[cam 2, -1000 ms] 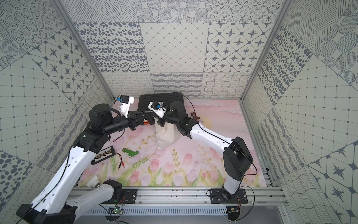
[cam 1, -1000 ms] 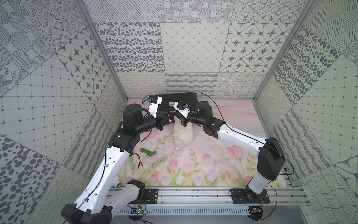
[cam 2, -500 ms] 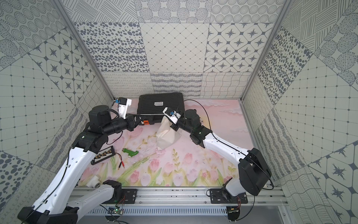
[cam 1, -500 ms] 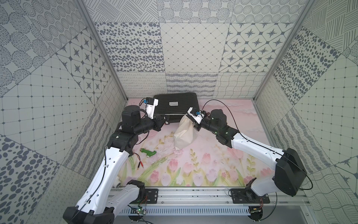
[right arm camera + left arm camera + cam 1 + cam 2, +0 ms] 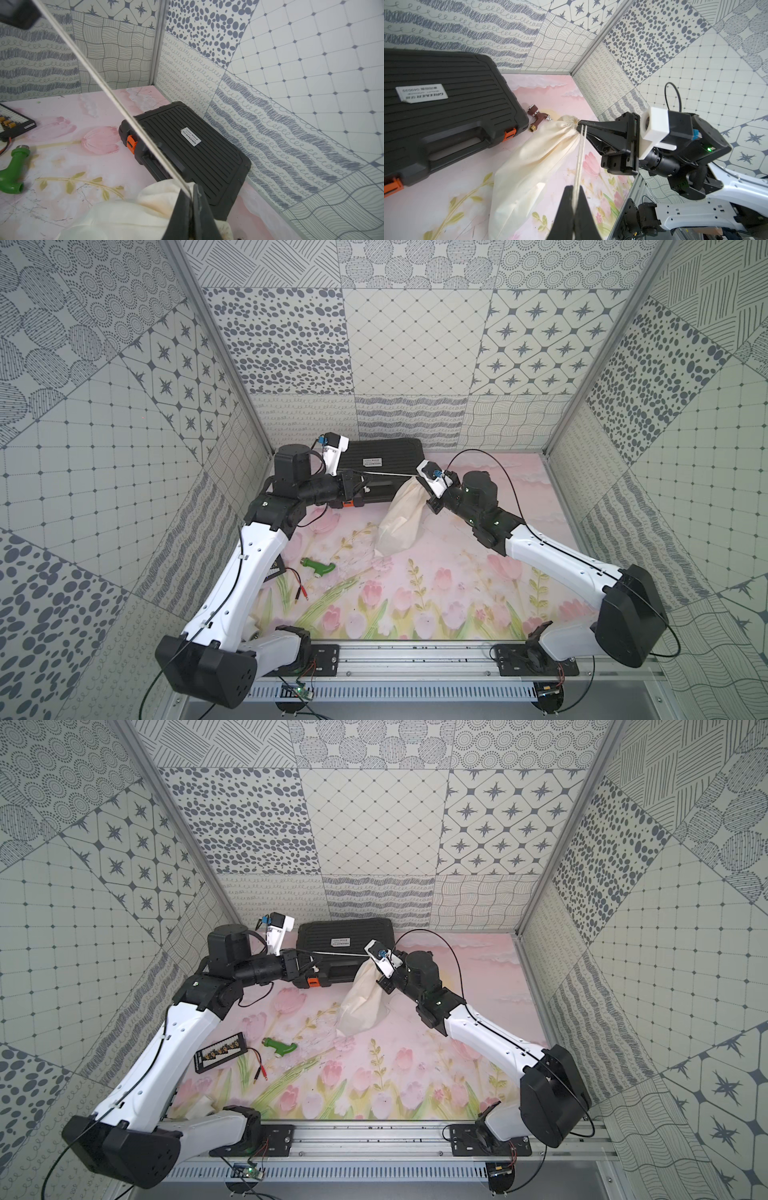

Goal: Close the soil bag
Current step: Frap the soil bag at the center of the board.

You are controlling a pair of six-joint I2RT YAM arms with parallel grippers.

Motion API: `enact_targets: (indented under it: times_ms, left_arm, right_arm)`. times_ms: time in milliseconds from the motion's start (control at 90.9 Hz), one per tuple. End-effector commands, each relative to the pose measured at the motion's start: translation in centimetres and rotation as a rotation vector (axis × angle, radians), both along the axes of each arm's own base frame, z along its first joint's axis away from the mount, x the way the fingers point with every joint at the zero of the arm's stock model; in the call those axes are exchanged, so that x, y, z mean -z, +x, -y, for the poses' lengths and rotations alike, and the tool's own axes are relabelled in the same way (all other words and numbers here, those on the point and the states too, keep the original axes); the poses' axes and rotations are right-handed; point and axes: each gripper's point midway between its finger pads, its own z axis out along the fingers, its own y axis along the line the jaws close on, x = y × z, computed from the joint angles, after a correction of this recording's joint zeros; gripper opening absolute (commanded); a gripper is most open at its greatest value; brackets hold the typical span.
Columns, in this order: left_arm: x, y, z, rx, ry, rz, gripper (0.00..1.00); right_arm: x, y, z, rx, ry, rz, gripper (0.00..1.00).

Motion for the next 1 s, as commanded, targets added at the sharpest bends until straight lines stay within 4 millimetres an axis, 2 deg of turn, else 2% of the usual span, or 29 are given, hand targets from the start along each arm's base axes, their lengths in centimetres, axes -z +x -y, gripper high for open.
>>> enact_targets:
  times_ms: [0,88,165,264,385,506,616,715,869,924,990]
  left_arm:
    - [-8.3,3.5,1.2,0.006,-0.033,0.298,0.0]
    - [-9.2,4.9,2.6,0.045,-0.044,0.301,0.0]
    - [-8.9,5.8,3.5,0.059,-0.038,0.294,0.0]
    - [-7.1,6.0,3.7,0.056,-0.027,0.265,0.0]
    - [-3.5,5.5,2.7,0.004,0.011,0.226,0.0]
    - [0.7,5.0,-0.1,-0.104,0.032,0.147,0.0]
    - [3.1,4.4,-3.4,-0.217,0.026,0.1,0.0]
    - [3.9,3.6,-5.4,-0.283,0.025,0.083,0.0]
    - [4.5,2.7,-7.3,-0.36,0.021,0.079,0.0]
    - [4.8,2.4,-7.7,-0.373,0.013,0.074,0.0]
    - [4.6,2.2,-7.5,-0.351,0.007,0.085,0.0]
  right_arm:
    - [1.5,3.9,14.2,0.573,-0.147,-0.106,0.0]
    - [-1.5,3.6,14.2,0.57,-0.121,-0.076,0.03]
    - [-2.0,3.3,14.1,0.556,-0.111,-0.088,0.05]
    - [0.5,2.8,13.5,0.531,-0.111,-0.159,0.06]
    - [6.2,1.8,12.9,0.519,-0.114,-0.292,0.06]
    - [12.5,1.2,14.0,0.599,-0.158,-0.414,0.12]
    - [16.1,0.5,15.9,0.687,-0.2,-0.47,0.1]
    - [17.4,0.1,17.7,0.75,-0.186,-0.5,0.1]
    - [16.5,0.0,20.8,0.862,-0.129,-0.473,0.15]
    - [16.1,-0.1,21.1,0.867,-0.125,-0.463,0.15]
    - [15.9,-0.1,20.2,0.815,-0.12,-0.468,0.16]
